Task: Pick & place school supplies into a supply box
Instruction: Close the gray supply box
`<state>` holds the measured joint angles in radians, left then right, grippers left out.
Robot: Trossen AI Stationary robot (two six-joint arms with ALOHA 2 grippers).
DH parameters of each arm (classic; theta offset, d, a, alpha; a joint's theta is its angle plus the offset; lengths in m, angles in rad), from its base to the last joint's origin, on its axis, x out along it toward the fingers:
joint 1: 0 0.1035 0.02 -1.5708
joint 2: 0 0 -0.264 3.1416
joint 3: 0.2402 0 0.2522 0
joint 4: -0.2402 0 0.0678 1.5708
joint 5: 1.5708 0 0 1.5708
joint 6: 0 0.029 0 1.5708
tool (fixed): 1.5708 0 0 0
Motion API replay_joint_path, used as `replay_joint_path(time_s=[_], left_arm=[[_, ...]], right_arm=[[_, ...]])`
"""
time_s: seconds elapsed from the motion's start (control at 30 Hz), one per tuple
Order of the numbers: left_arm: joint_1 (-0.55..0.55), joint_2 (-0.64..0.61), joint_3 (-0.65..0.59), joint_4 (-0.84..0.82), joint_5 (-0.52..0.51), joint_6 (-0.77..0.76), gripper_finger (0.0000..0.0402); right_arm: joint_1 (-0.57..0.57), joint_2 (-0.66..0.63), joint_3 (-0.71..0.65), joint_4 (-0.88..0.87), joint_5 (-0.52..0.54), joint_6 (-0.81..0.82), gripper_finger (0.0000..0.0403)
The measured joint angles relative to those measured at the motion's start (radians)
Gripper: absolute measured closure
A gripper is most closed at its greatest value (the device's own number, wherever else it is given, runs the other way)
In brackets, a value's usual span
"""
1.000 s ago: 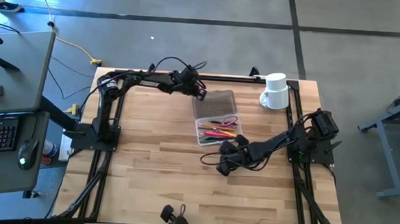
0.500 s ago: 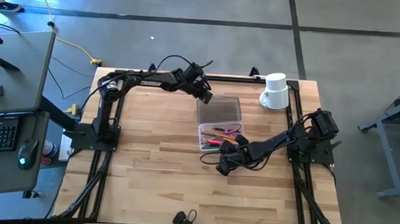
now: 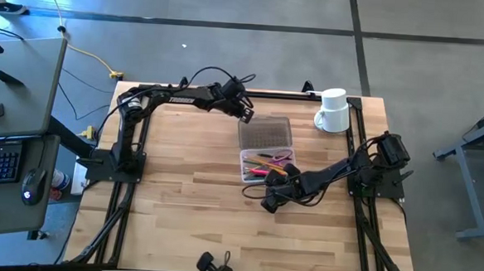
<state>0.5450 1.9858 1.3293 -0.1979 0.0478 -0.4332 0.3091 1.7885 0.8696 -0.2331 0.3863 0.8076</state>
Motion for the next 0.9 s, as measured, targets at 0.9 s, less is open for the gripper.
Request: replay_joint_path(time_s=[0.9], left_arm=[[-0.002, 0.039, -0.001, -0.05, 0.135, 0.041, 0.0386]], right_arm=[[-0.001, 0.001, 0.0, 0.017, -0.015, -0.007, 0.0403]])
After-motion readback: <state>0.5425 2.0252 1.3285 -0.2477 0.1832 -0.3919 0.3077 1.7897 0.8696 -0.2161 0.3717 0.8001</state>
